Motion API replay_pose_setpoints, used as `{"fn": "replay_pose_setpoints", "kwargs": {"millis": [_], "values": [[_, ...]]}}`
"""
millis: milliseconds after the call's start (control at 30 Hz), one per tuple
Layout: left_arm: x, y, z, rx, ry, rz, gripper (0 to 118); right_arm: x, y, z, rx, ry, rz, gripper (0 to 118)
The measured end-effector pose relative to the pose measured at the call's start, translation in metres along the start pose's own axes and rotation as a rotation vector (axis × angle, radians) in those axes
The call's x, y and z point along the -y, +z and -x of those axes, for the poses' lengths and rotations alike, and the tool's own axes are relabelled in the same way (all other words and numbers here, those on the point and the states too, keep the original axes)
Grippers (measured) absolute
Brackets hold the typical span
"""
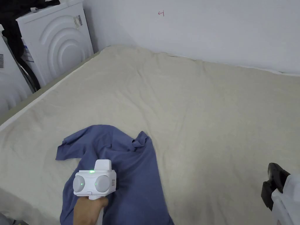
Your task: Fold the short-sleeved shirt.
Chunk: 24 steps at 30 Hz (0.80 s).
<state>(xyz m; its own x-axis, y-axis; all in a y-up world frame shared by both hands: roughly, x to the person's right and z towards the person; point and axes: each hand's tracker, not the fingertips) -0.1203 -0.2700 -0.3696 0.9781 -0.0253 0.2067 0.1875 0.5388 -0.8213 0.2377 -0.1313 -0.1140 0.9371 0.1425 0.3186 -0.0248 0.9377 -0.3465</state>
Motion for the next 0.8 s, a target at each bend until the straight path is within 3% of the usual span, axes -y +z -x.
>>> {"fn": "replay_pose_setpoints", "kwargs": {"millis": [167, 267, 500, 800], "values": [[-0.001, 0.045, 0.008, 0.137, 0.133, -0.133, 3, -0.002, 0.014, -0.014, 0.013, -0.008, -0.021, 1], [-0.011, 0.095, 0.001, 0.221, 0.135, -0.227, 3, -0.004, 0.022, -0.022, 0.02, -0.022, -0.034, 1], [-0.077, 0.195, -0.062, 0.359, -0.025, -0.402, 3, -0.002, 0.048, -0.047, 0.046, -0.062, -0.074, 1], [-0.144, 0.288, -0.201, 0.525, -0.275, -0.549, 3, 0.004, 0.091, -0.103, 0.158, -0.101, -0.113, 1]]}}
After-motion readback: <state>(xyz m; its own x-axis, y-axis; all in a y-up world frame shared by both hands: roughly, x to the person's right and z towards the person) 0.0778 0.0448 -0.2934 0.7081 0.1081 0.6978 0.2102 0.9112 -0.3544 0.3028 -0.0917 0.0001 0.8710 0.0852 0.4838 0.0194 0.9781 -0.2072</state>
